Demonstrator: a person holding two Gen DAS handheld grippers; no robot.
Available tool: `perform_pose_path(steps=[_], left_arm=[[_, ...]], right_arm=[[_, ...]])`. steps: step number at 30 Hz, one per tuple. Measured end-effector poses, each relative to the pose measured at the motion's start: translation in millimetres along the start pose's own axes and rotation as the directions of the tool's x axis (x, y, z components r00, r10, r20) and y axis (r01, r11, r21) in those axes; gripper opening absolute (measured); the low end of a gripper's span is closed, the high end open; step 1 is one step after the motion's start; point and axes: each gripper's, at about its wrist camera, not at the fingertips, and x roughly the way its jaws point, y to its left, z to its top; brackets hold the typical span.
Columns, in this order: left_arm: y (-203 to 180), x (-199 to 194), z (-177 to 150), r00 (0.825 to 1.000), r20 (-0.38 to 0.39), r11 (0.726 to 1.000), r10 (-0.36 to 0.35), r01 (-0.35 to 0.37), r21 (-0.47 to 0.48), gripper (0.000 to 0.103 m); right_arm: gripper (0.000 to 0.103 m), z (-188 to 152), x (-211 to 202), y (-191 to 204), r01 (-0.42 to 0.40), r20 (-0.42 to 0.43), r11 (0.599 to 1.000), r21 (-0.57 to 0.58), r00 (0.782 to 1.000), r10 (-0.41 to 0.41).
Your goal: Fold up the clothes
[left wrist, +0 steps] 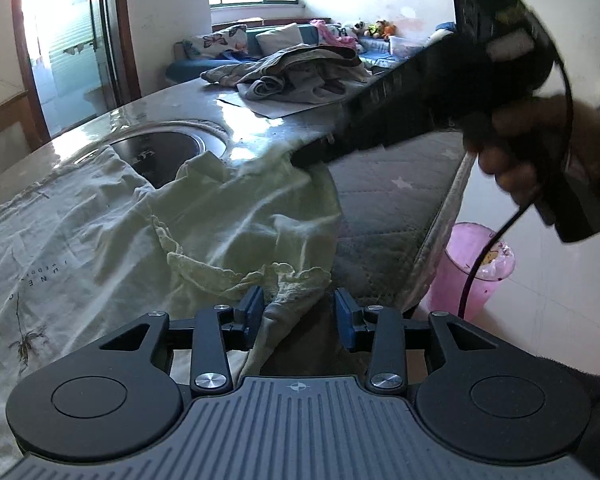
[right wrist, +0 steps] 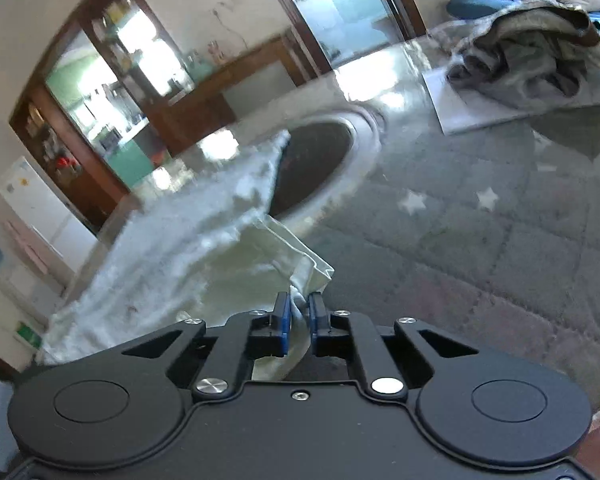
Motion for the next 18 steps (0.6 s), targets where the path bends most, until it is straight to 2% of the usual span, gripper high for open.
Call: perform_pose_path(steps=[4,7,12,18], left_arm=[[0.8,2.3,-2.2,1.0,0.005,1.0,-0.007,0.007,0.003,0.046],[0.1,1.4,-3.3,1.0,0.011,1.0,-0.011,0.011,0.004,0.049],[-2.1,-1.9,-3.4,1.0,0.017,1.0,-0.01,0.01,0.003,0.051],[3.6,-6.7,-8.2,1.0,0.015,1.0,-0.018,0.018,-0.015,0.051]], right_arm=[[0.01,10.8,-4.6,22.8,-0.079,0.017,0.996,-0.032,0.997,0.079],[0.01,15.3,2.3,46.4,-0.139,-0.005,0.987,-0.086,0.99,0.14],[0.01,9.1,30.3,82.4,-0.232,-0.096,0.958,-0.167,0.971,0.218],[0.011,-2.5,61.9,106.2,-0.289,-0.228,0.928,-0.235,0.945,0.236]])
